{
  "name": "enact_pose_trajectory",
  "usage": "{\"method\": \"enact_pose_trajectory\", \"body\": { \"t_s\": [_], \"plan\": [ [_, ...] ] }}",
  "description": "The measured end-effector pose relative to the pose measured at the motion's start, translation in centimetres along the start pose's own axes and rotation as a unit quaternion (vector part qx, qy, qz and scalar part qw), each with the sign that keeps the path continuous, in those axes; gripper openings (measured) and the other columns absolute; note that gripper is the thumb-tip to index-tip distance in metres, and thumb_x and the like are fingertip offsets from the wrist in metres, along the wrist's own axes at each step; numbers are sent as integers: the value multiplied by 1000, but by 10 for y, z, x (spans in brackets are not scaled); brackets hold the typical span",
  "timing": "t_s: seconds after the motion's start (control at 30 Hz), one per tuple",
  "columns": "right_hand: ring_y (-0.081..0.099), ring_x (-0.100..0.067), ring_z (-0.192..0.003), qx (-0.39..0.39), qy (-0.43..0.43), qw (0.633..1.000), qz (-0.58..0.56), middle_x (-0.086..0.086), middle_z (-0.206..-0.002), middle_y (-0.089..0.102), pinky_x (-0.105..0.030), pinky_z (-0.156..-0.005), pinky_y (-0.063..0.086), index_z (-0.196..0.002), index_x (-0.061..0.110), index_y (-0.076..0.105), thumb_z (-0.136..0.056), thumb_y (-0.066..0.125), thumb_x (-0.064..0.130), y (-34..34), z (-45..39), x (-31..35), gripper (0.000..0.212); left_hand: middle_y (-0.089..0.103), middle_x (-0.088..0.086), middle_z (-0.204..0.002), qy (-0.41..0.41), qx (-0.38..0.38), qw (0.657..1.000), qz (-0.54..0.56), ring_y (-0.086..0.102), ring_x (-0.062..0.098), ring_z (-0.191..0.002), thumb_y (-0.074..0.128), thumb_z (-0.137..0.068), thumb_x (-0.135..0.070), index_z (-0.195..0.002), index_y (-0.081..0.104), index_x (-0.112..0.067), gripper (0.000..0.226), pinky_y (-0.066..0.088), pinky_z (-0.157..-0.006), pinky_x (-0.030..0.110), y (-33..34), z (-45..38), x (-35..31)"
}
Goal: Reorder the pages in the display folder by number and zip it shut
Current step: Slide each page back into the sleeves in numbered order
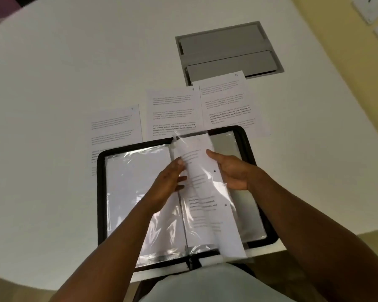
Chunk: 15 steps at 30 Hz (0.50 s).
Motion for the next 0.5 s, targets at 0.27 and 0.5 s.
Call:
{"method": "enact_pose_trajectory", "body": {
  "t_s": [0.27, 0.5],
  "plan": [
    [30, -12, -143, 58, -57, 992, 102, 5, -151, 42, -43, -121, 13, -141, 29, 50, -78, 26, 86, 140, -46, -30, 88, 65, 11, -123, -31, 36, 973, 228, 63, 31, -109, 73, -67, -66, -136, 54, -23, 84, 52, -90, 46, -81, 54, 12],
    [19, -14, -147, 3, -33, 946, 321, 7, -160, 20, -33, -119, 14, -152, 27, 29, -85, 21, 79, 190, -81, -67, 85, 72, 14, -106, -84, -141, 975, 152, 69, 31, -98, 62, -92, -31, -116, 66, -14, 30, 56, -88, 46, -176, 63, 52]
  ]
}}
Point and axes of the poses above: each hand's wrist, its own z-axis away from the middle knuckle, its own y-axis out of the palm, x = y × z, the point moved 9 cm from there along -z, towards the middle knuckle
